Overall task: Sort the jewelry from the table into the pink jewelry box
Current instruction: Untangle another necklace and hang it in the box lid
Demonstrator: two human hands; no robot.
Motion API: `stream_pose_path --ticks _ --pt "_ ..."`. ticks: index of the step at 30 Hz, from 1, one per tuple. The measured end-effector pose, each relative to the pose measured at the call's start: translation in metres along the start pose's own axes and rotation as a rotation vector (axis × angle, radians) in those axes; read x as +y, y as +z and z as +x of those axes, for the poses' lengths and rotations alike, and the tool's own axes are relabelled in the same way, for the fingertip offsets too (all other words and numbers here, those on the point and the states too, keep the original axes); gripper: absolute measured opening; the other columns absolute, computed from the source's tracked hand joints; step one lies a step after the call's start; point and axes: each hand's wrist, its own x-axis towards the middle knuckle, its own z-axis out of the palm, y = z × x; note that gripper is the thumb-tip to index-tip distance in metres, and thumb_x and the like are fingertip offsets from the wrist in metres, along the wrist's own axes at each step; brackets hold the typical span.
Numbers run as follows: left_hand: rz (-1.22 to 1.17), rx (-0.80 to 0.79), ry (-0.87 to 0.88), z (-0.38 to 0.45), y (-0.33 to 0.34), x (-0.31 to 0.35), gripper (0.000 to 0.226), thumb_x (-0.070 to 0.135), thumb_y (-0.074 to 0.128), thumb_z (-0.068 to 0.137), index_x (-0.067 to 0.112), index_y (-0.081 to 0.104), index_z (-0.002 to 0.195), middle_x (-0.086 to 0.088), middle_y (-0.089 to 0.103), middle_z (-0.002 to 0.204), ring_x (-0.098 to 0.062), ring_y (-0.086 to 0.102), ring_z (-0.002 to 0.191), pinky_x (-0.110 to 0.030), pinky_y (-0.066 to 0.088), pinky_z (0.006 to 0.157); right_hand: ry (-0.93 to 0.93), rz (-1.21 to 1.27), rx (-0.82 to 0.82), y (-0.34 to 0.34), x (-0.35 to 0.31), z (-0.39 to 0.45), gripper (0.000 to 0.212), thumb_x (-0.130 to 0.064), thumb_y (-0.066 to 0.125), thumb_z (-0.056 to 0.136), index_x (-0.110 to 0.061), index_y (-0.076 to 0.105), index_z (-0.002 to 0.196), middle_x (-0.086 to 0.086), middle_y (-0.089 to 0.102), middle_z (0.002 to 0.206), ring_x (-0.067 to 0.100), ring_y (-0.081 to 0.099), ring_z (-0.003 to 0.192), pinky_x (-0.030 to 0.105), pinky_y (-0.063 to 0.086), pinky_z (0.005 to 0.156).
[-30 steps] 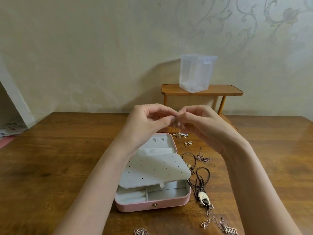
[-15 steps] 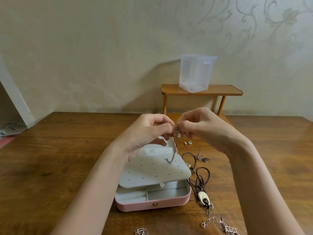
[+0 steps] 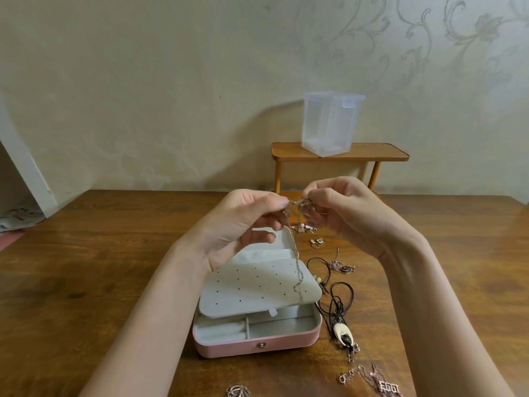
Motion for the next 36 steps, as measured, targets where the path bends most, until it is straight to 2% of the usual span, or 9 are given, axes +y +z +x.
stream_pose_path --ticks 5,10,14,17,19,21,24,31,36 --pt "-0.281 0.257 0.042 0.005 -0.002 0.003 0.019 0.012 0.053 0.090 0.008 0.058 0.071 -0.001 0.056 0.061 -0.006 0.051 0.053 -0.014 0.043 0.041 0.013 -0.101 -0.009 -0.003 0.000 -0.001 0.023 -0.011 0.052 0.081 -0.009 0.060 0.060 0.005 0.051 0.059 0.010 0.043 0.054 0.018 0.037 0.052" --pt "-0.360 0.406 0.115 0.013 -0.002 -0.003 0.019 0.005 0.052 0.088 0.007 0.055 0.069 0.000 0.057 0.060 -0.007 0.055 0.054 -0.017 0.053 0.054 0.045 -0.164 0.019 -0.003 -0.001 -0.002 0.027 0.001 0.045 0.091 -0.003 0.056 0.067 0.006 0.052 0.062 0.010 0.045 0.057 0.018 0.040 0.054" --pt "-0.483 0.247 0.084 0.011 -0.003 -0.001 0.018 0.009 0.054 0.087 0.012 0.053 0.069 0.001 0.056 0.059 -0.008 0.056 0.057 -0.020 0.054 0.066 0.060 -0.140 0.092 0.000 0.001 0.001 0.026 0.001 0.046 0.090 -0.006 0.057 0.067 0.002 0.055 0.062 0.011 0.049 0.061 0.021 0.043 0.057" --pt "-0.577 0.085 0.022 0.007 -0.003 0.000 0.012 0.008 0.065 0.076 0.014 0.055 0.075 0.002 0.055 0.060 -0.009 0.055 0.055 -0.022 0.054 0.064 0.067 0.055 0.212 0.004 0.003 0.006 0.024 -0.002 0.044 0.090 -0.008 0.056 0.070 0.001 0.056 0.063 0.012 0.050 0.062 0.023 0.043 0.059" --pt "-0.455 0.126 0.033 0.008 -0.002 -0.003 0.022 -0.001 0.062 0.071 0.017 0.054 0.082 0.002 0.053 0.062 -0.009 0.051 0.055 -0.018 0.051 0.055 0.092 0.300 0.285 0.006 0.002 0.010 0.022 -0.005 0.042 0.088 -0.008 0.053 0.070 0.002 0.056 0.062 0.012 0.049 0.060 0.021 0.044 0.056" --pt "-0.082 0.304 0.083 0.010 0.001 -0.009 0.027 -0.009 0.056 0.076 0.017 0.053 0.082 0.002 0.050 0.064 -0.010 0.046 0.056 -0.017 0.047 0.050 0.132 0.519 0.301 0.008 0.001 0.012 0.018 -0.008 0.041 0.087 -0.009 0.050 0.071 0.003 0.055 0.060 0.012 0.049 0.057 0.019 0.046 0.054" --pt "0.329 0.527 0.194 0.013 0.006 -0.016 0.019 -0.003 0.052 0.085 0.015 0.053 0.081 -0.001 0.051 0.064 -0.006 0.047 0.047 -0.018 0.042 0.043 0.170 0.578 0.285 0.010 0.002 0.013 0.016 -0.012 0.042 0.087 -0.011 0.048 0.072 0.000 0.054 0.054 0.011 0.051 0.052 0.020 0.047 0.057" --pt "-0.047 0.351 0.134 0.008 0.002 -0.008 0.018 0.020 0.058 0.090 0.020 0.056 0.072 0.007 0.045 0.051 -0.006 0.054 0.050 -0.015 0.041 0.042 0.117 0.878 0.381 0.005 0.002 0.011 0.013 -0.006 0.047 0.086 -0.009 0.048 0.073 -0.001 0.039 0.047 0.013 0.049 0.057 0.024 0.049 0.067" --pt "0.389 0.539 0.284 0.012 0.006 -0.017 0.019 0.025 0.055 0.092 0.014 0.058 0.078 0.009 0.049 0.040 -0.006 0.057 0.043 -0.016 0.040 0.040 0.118 0.857 0.379 0.009 0.006 0.013 0.010 -0.005 0.050 0.087 -0.009 0.049 0.077 0.001 0.045 0.056 0.011 0.047 0.051 0.024 0.051 0.060"
